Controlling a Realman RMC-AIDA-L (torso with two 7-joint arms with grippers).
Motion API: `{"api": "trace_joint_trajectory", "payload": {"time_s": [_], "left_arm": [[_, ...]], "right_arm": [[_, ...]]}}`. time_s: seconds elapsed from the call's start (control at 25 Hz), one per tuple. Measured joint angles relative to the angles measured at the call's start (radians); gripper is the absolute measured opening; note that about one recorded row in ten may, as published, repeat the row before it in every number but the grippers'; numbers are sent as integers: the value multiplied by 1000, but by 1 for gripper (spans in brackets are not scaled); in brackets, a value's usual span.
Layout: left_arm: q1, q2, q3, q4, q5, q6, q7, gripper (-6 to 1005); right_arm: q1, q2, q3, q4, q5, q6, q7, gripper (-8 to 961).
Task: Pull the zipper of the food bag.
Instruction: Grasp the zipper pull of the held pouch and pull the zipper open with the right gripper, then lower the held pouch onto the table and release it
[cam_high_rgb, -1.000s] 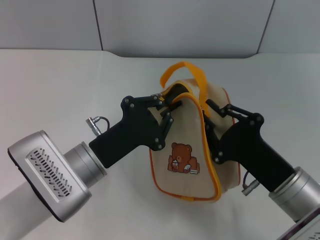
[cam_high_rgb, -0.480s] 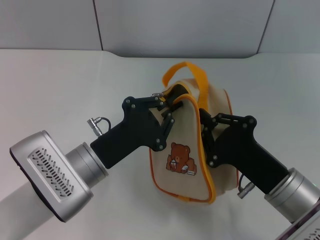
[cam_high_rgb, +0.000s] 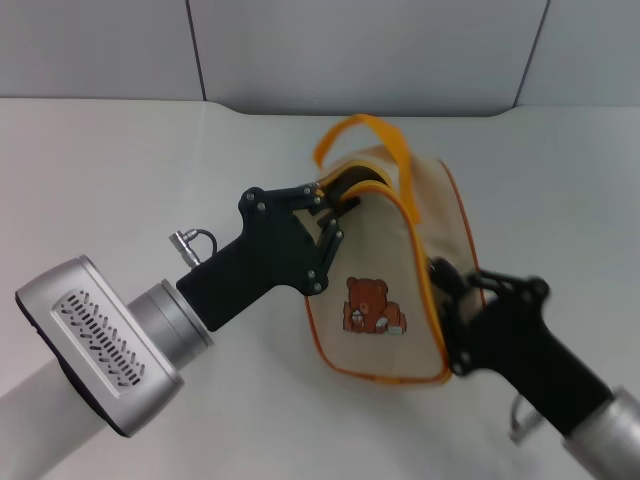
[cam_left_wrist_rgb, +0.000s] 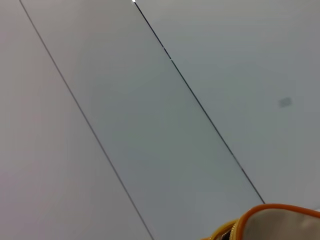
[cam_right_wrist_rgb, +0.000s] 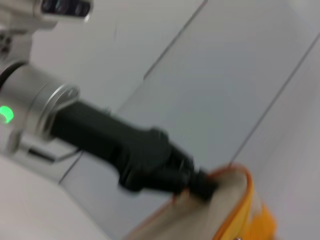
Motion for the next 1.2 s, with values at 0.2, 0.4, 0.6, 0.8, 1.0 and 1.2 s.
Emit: {"api": "trace_joint_trajectory", "payload": {"time_s": [0.2, 0.4, 0.6, 0.8, 1.0, 1.2], "left_arm": [[-3, 2, -33, 4, 3, -5, 0, 68], [-3, 2, -50, 5, 3, -29, -5, 69], [8, 0, -50, -35, 0, -53, -18, 69], [57, 0, -69, -87, -3, -53, -68, 70], [110, 6, -72, -118, 3, -19, -107, 137], [122, 16, -65, -80, 56, 53, -226, 399]], "right_arm": [[-111, -2, -58, -41, 0, -16, 6, 2], [-203, 0, -68, -66, 8, -52, 7, 2], [-216, 0, -39, -68, 15, -154, 43, 3], [-191, -7, -6, -94, 16, -204, 267, 51], [-145, -9, -34, -223, -10, -277, 555, 304], [-87, -11, -93, -398, -63, -333, 871, 526]]}}
